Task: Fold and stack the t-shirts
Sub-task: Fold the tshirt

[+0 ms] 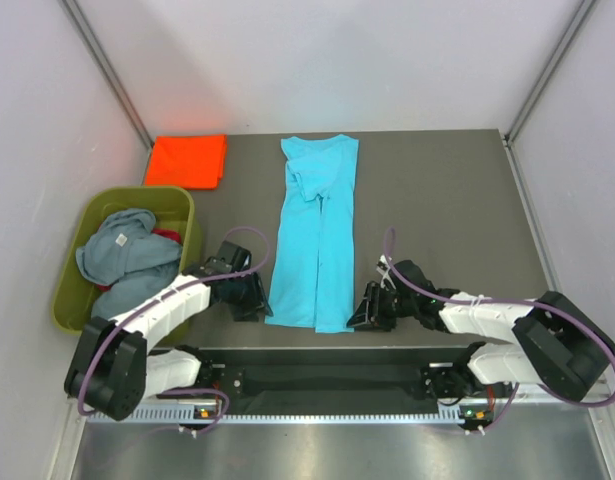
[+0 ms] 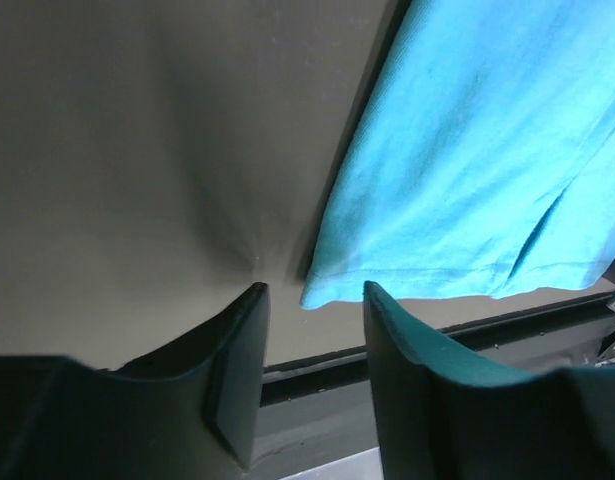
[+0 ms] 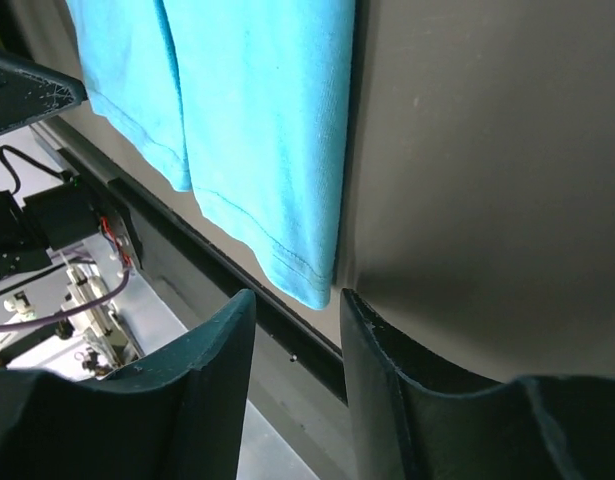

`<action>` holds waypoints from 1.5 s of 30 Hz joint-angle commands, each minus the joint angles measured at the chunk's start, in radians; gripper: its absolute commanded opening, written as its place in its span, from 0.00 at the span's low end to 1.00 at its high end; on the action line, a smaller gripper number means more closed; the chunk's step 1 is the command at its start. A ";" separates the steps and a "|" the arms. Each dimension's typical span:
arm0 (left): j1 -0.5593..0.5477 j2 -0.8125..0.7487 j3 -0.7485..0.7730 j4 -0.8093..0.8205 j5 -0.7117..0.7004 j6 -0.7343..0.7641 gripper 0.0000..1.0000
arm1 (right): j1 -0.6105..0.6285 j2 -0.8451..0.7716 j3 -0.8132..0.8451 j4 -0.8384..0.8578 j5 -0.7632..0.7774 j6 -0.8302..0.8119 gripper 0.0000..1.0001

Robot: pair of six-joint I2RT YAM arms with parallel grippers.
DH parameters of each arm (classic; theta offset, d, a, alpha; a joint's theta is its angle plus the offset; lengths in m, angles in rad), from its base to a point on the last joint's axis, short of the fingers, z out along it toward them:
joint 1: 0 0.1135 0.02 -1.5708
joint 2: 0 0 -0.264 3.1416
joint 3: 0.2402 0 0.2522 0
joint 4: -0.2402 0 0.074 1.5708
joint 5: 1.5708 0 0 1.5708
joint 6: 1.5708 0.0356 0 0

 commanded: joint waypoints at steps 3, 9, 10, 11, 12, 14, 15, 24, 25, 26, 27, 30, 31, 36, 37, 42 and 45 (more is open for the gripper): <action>-0.003 0.050 -0.010 0.057 0.019 -0.006 0.44 | 0.020 0.003 0.017 -0.003 0.035 0.001 0.40; -0.006 0.078 -0.011 0.062 0.019 -0.003 0.28 | 0.020 0.060 0.014 0.038 0.025 0.005 0.42; -0.006 0.078 -0.013 0.061 0.016 -0.005 0.25 | 0.020 0.069 0.016 0.058 0.019 0.012 0.41; -0.006 0.080 -0.013 0.061 0.016 -0.008 0.22 | 0.024 0.086 0.017 0.059 0.016 0.015 0.41; -0.006 0.080 -0.013 0.063 0.016 -0.008 0.19 | 0.024 0.089 0.023 0.059 0.014 0.014 0.40; -0.009 0.084 -0.016 0.065 0.022 -0.008 0.15 | 0.026 0.084 0.023 0.046 0.028 0.018 0.38; -0.010 0.087 -0.018 0.068 0.024 -0.011 0.05 | 0.026 0.081 0.022 0.041 0.034 0.018 0.36; -0.064 0.046 -0.060 0.080 0.062 -0.087 0.00 | 0.027 0.048 -0.010 0.030 0.035 0.020 0.00; -0.072 0.034 -0.068 0.078 0.064 -0.116 0.00 | 0.026 0.035 -0.013 0.008 0.037 0.017 0.00; -0.085 0.003 -0.086 0.078 0.067 -0.130 0.00 | 0.026 0.006 -0.016 -0.006 0.043 0.014 0.00; -0.093 -0.014 -0.094 0.075 0.065 -0.155 0.00 | 0.026 -0.009 -0.020 -0.019 0.051 0.012 0.00; -0.121 -0.081 -0.122 0.051 0.057 -0.205 0.00 | 0.026 -0.084 -0.044 -0.054 0.060 0.012 0.00; -0.128 -0.098 -0.139 0.049 0.057 -0.221 0.00 | 0.026 -0.098 -0.059 -0.063 0.060 0.017 0.00; -0.168 -0.144 -0.163 0.049 0.059 -0.259 0.00 | 0.035 -0.146 -0.096 -0.059 0.042 0.021 0.00; -0.171 -0.141 -0.159 0.049 0.060 -0.261 0.00 | 0.040 -0.147 -0.101 -0.050 0.040 0.021 0.00; -0.205 -0.140 -0.125 0.051 0.057 -0.278 0.00 | 0.049 -0.166 -0.104 -0.040 0.028 0.024 0.00; -0.216 -0.140 -0.075 0.046 0.051 -0.287 0.00 | 0.049 -0.175 -0.084 -0.045 0.016 0.018 0.00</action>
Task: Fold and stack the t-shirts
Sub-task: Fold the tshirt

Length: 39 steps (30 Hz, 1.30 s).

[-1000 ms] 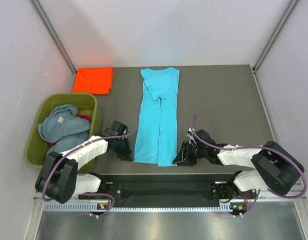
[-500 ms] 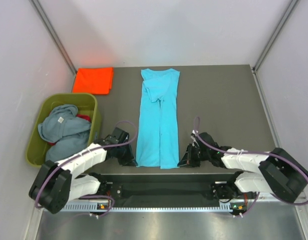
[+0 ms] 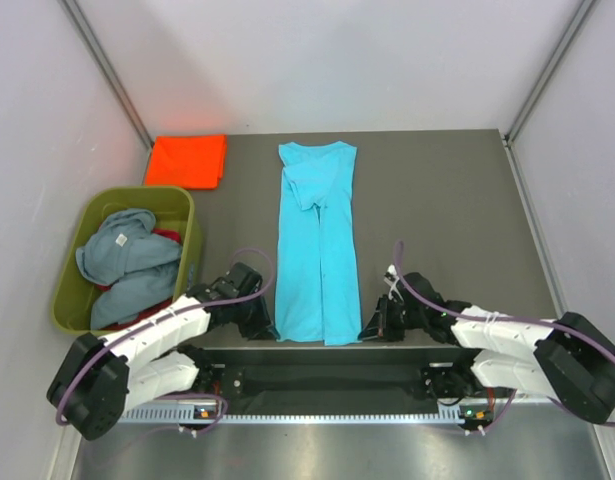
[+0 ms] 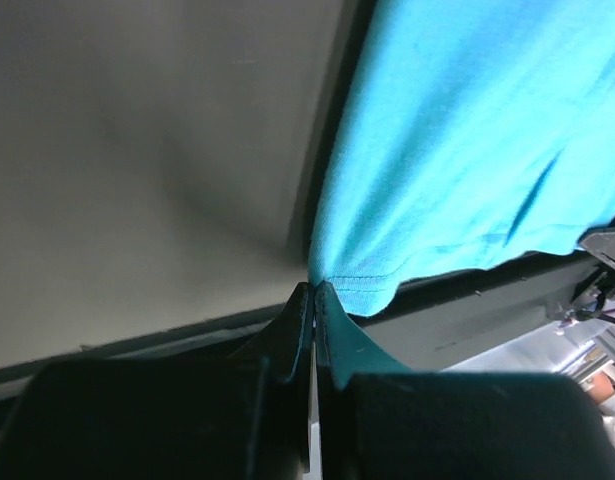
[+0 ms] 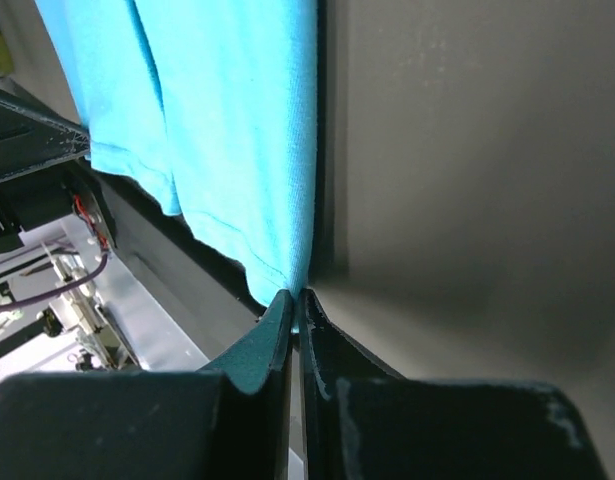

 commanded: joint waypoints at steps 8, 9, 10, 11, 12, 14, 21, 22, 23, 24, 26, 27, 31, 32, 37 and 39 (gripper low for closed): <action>-0.008 0.090 0.336 -0.057 -0.109 0.027 0.00 | -0.086 0.055 0.251 -0.177 -0.069 -0.135 0.00; -0.002 0.111 0.405 -0.057 -0.145 0.044 0.00 | -0.130 0.072 0.313 -0.215 -0.078 -0.179 0.00; 0.027 0.165 0.439 -0.057 -0.151 0.060 0.00 | -0.153 0.115 0.345 -0.229 -0.090 -0.203 0.00; 0.047 0.199 0.471 -0.057 -0.149 0.089 0.00 | -0.175 0.143 0.376 -0.242 -0.113 -0.224 0.00; 0.070 0.266 0.532 -0.060 -0.134 0.098 0.00 | -0.217 0.173 0.441 -0.265 -0.126 -0.264 0.00; 0.140 0.328 0.589 -0.045 -0.116 0.124 0.00 | -0.251 0.278 0.552 -0.292 -0.159 -0.304 0.00; 0.273 0.630 0.856 -0.030 -0.024 0.195 0.00 | -0.350 0.565 0.859 -0.383 -0.219 -0.404 0.00; 0.289 0.654 0.878 -0.028 -0.004 0.201 0.00 | -0.356 0.613 0.884 -0.389 -0.225 -0.407 0.00; 0.297 0.677 0.896 -0.022 0.004 0.210 0.00 | -0.364 0.634 0.928 -0.398 -0.235 -0.404 0.00; 0.308 0.716 0.930 -0.016 0.012 0.216 0.00 | -0.377 0.652 0.946 -0.398 -0.241 -0.404 0.00; 0.320 0.750 0.964 -0.018 0.013 0.225 0.00 | -0.390 0.701 1.009 -0.406 -0.247 -0.405 0.00; 0.325 0.774 0.991 -0.018 0.012 0.227 0.00 | -0.402 0.720 1.032 -0.427 -0.247 -0.414 0.00; 0.366 0.823 1.037 -0.015 0.028 0.216 0.00 | -0.436 0.805 1.120 -0.446 -0.270 -0.418 0.00; 0.374 0.831 1.050 -0.005 0.033 0.218 0.00 | -0.449 0.818 1.156 -0.453 -0.275 -0.416 0.00; 0.412 0.894 1.099 0.005 0.064 0.218 0.00 | -0.469 0.905 1.261 -0.490 -0.293 -0.425 0.00; 0.423 0.926 1.123 0.004 0.084 0.215 0.00 | -0.482 0.924 1.293 -0.501 -0.296 -0.425 0.00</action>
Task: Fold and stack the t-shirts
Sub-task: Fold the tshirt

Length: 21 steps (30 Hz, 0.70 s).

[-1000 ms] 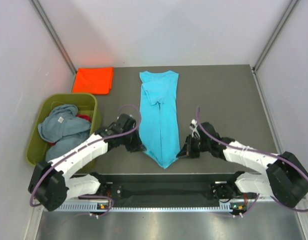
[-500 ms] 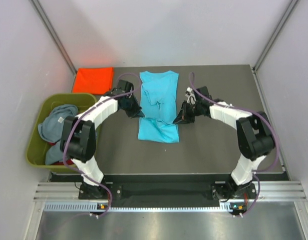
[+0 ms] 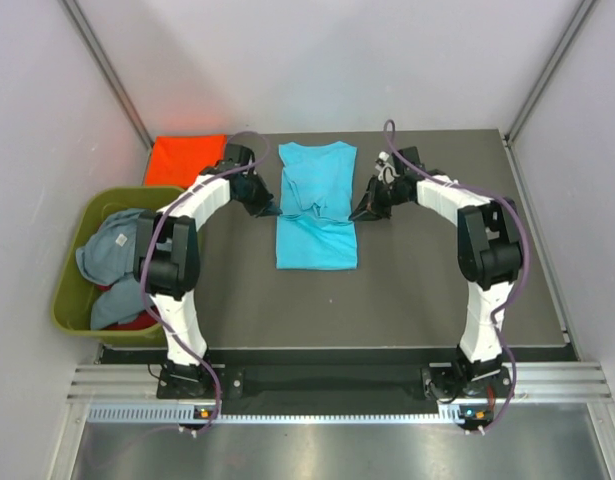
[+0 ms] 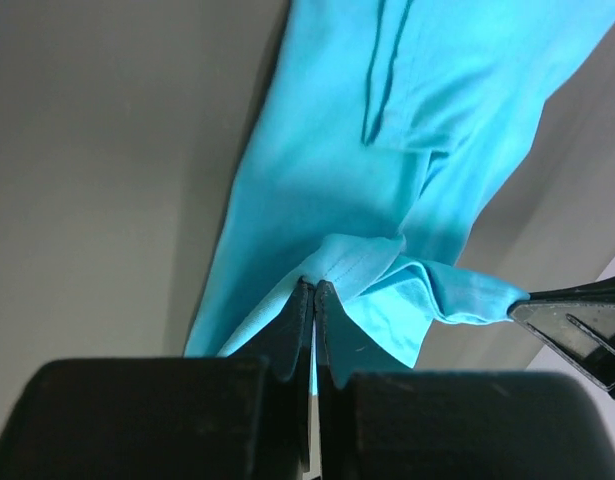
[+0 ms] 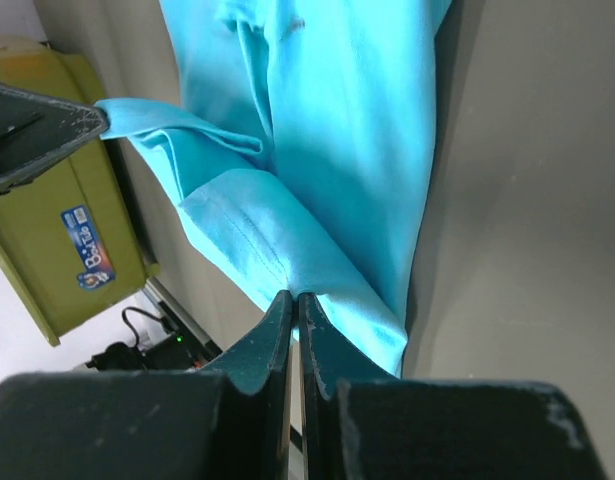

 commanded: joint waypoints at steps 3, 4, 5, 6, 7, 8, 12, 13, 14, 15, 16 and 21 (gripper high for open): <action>0.025 0.064 0.078 0.042 0.055 0.011 0.00 | -0.029 0.053 0.095 -0.025 -0.039 -0.021 0.00; 0.028 0.070 0.083 0.045 0.058 0.008 0.00 | -0.032 0.060 0.112 -0.025 -0.042 -0.019 0.00; 0.030 0.085 0.092 0.050 0.063 0.006 0.00 | -0.035 0.068 0.121 -0.026 -0.045 -0.019 0.00; 0.033 0.095 0.098 0.051 0.069 0.005 0.00 | -0.035 0.083 0.129 -0.025 -0.048 -0.018 0.00; 0.033 0.102 0.103 0.051 0.078 0.001 0.00 | -0.038 0.092 0.147 -0.023 -0.054 -0.016 0.00; 0.034 0.115 0.116 0.051 0.084 0.000 0.00 | -0.039 0.102 0.158 -0.023 -0.057 -0.018 0.00; 0.044 0.130 0.135 0.053 0.084 0.001 0.00 | -0.042 0.134 0.198 -0.028 -0.065 -0.012 0.00; 0.045 0.132 0.140 0.057 0.084 0.003 0.00 | -0.045 0.140 0.210 -0.029 -0.064 -0.010 0.00; 0.050 0.136 0.146 0.056 0.087 0.005 0.00 | -0.049 0.143 0.215 -0.031 -0.065 -0.010 0.00; 0.051 0.142 0.150 0.056 0.090 0.005 0.00 | -0.049 0.151 0.221 -0.032 -0.065 -0.009 0.00; 0.053 0.145 0.155 0.054 0.092 0.003 0.00 | -0.049 0.155 0.230 -0.035 -0.065 -0.009 0.00; 0.062 0.168 0.183 0.053 0.101 0.000 0.00 | -0.061 0.177 0.256 -0.045 -0.065 -0.009 0.00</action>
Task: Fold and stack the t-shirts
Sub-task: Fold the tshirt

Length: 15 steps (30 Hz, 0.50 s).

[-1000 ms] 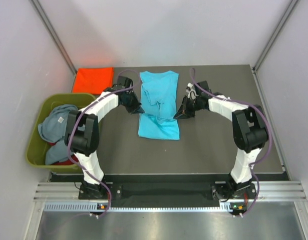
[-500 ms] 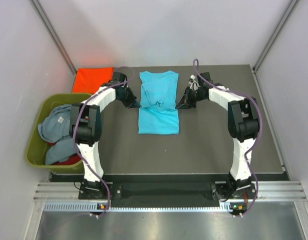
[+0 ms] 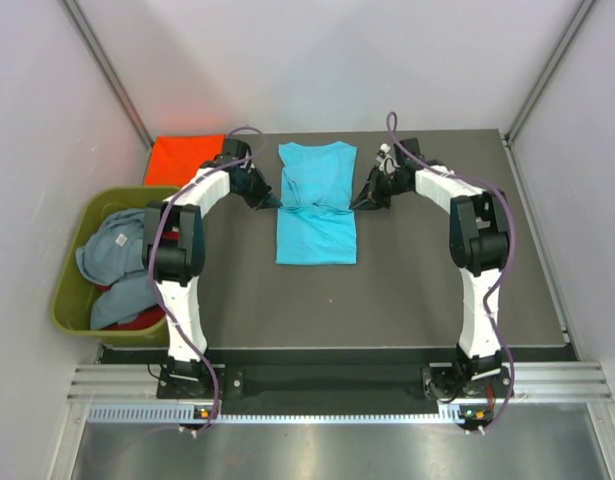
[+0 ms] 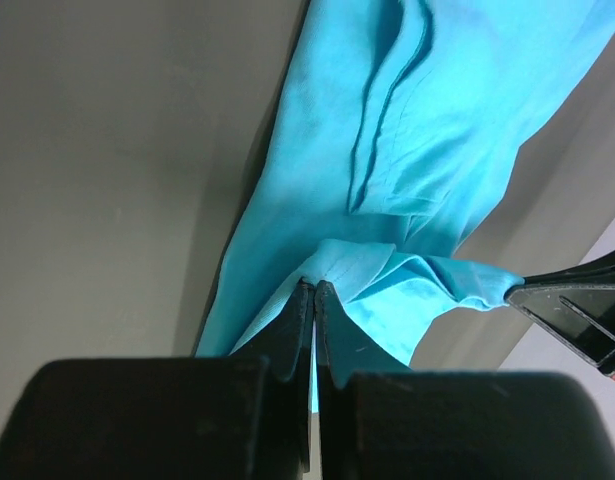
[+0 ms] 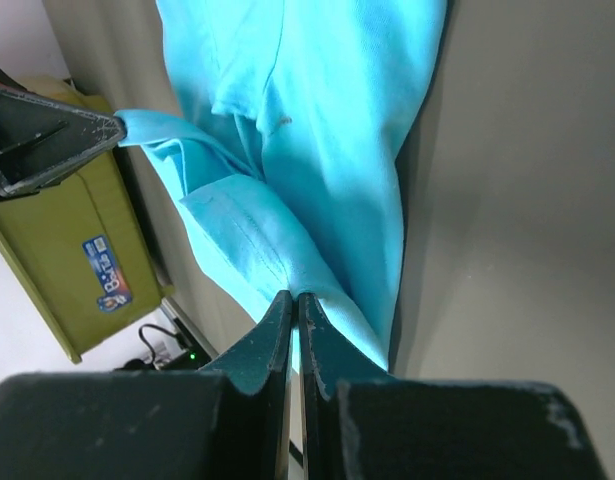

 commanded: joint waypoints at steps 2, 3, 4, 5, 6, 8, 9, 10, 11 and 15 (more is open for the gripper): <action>0.012 0.021 0.054 0.038 0.018 0.001 0.00 | -0.028 0.015 0.063 -0.002 -0.013 -0.006 0.00; 0.012 0.026 0.057 0.039 0.020 0.001 0.00 | -0.030 0.024 0.068 -0.003 -0.013 -0.005 0.00; 0.014 0.038 0.067 0.038 0.023 -0.002 0.00 | -0.035 0.029 0.078 -0.008 -0.013 -0.008 0.00; 0.014 0.046 0.074 0.039 0.028 -0.003 0.00 | -0.035 0.034 0.083 -0.008 -0.014 -0.006 0.00; 0.014 0.052 0.080 0.036 0.032 -0.003 0.00 | -0.036 0.041 0.088 -0.010 -0.016 -0.005 0.00; 0.014 0.070 0.100 0.036 0.041 -0.002 0.00 | -0.041 0.052 0.104 -0.010 -0.020 -0.003 0.00; 0.015 0.073 0.103 0.036 0.038 0.003 0.00 | -0.042 0.061 0.112 -0.011 -0.022 -0.002 0.00; 0.015 0.078 0.114 0.033 0.032 0.006 0.00 | -0.042 0.067 0.124 -0.011 -0.022 -0.002 0.01; 0.015 0.081 0.116 0.035 0.029 0.009 0.00 | -0.041 0.081 0.130 -0.013 -0.024 0.000 0.01; 0.017 0.099 0.137 0.027 0.023 0.015 0.00 | -0.044 0.110 0.157 -0.019 -0.031 0.001 0.02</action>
